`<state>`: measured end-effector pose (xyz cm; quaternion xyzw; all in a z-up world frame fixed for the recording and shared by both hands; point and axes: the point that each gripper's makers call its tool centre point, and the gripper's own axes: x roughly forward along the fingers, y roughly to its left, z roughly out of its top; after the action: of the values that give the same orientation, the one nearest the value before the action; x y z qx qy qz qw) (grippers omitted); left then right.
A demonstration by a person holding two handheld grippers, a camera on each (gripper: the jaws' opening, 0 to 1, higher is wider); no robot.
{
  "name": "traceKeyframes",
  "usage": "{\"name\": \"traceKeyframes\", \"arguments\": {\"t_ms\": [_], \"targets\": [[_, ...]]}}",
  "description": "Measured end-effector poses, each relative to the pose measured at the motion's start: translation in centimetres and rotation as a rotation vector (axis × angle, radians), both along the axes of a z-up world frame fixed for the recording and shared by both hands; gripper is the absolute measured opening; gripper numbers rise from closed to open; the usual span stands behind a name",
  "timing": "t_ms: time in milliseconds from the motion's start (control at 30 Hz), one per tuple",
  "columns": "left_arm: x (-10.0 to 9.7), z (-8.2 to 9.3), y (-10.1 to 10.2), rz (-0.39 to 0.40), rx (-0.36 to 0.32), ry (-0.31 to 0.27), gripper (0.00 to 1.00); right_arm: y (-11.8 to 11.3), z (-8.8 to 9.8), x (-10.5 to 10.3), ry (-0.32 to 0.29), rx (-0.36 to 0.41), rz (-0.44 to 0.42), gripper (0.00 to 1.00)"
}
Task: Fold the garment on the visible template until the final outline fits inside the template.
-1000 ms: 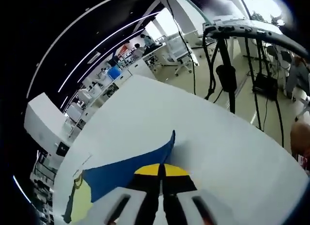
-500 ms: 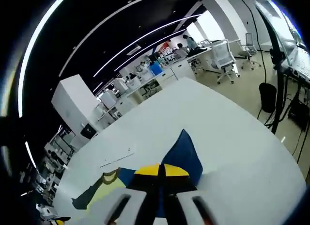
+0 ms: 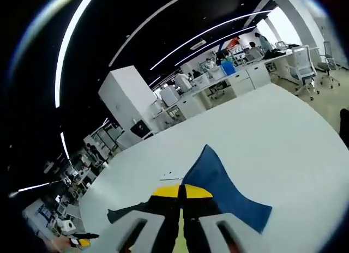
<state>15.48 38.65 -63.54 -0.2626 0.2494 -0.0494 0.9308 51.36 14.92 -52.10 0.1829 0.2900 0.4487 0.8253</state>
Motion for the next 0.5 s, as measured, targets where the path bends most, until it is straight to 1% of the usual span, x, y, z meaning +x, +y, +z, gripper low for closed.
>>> {"name": "traceKeyframes", "arguments": {"t_ms": [33,167,333,500], "targets": [[-0.1,0.1,0.0,0.005,-0.002,-0.005,0.63,1.1,0.2,-0.2,0.003,0.011,0.029,0.00],[-0.5,0.3,-0.1,0.015,-0.001,-0.012,0.62,4.1,0.6,-0.7,-0.003,0.018,0.107,0.00],[-1.2,0.1,0.2,0.035,-0.008,-0.011,0.62,7.1,1.1,-1.5,-0.002,0.044,0.160,0.00],[-1.5,0.0,0.3,0.043,-0.013,-0.010,0.62,9.9,0.7,-2.9,0.002,0.040,0.224,0.00]]}}
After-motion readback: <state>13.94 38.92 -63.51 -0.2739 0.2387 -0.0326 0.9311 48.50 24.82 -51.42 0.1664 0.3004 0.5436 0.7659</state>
